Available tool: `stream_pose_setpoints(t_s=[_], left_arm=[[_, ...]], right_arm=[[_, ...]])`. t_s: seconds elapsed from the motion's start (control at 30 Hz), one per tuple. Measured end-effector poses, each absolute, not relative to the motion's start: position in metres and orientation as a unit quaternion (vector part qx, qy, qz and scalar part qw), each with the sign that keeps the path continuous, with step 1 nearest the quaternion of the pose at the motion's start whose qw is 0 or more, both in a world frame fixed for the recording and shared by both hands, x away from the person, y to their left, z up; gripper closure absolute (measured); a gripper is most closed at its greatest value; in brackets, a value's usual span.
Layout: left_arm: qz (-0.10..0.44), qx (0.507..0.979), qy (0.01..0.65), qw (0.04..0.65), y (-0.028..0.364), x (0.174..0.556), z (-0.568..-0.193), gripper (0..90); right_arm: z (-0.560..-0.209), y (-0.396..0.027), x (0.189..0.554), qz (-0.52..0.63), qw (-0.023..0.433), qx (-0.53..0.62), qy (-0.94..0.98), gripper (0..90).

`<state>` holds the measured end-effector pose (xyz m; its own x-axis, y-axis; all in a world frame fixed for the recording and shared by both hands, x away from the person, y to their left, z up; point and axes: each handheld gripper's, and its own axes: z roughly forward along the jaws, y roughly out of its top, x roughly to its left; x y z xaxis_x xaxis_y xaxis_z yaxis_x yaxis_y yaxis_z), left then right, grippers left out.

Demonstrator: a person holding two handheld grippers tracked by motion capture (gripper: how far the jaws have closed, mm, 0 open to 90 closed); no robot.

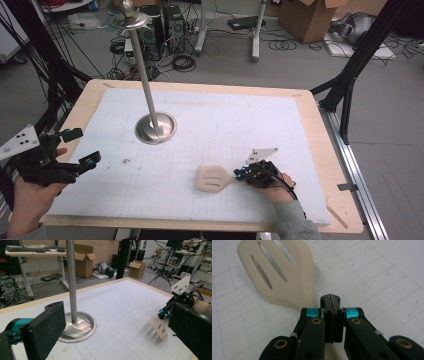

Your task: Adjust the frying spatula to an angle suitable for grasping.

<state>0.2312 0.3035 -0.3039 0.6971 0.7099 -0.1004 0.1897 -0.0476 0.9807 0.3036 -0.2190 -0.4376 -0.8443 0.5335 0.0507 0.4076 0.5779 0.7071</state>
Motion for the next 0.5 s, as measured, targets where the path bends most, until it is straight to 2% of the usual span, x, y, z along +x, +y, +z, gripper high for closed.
stream_pose_setpoints(t_s=[0.2,0.5], left_arm=[[0.212,0.693,0.323,0.609,0.302,0.232,-0.304,1.8],[0.205,0.700,0.317,0.606,0.295,0.238,-0.305,1.8]], right_arm=[[-0.428,-0.224,0.297,0.389,0.110,0.261,0.876,90.0],[-0.421,-0.267,0.280,0.418,0.125,0.296,0.850,90.0]])
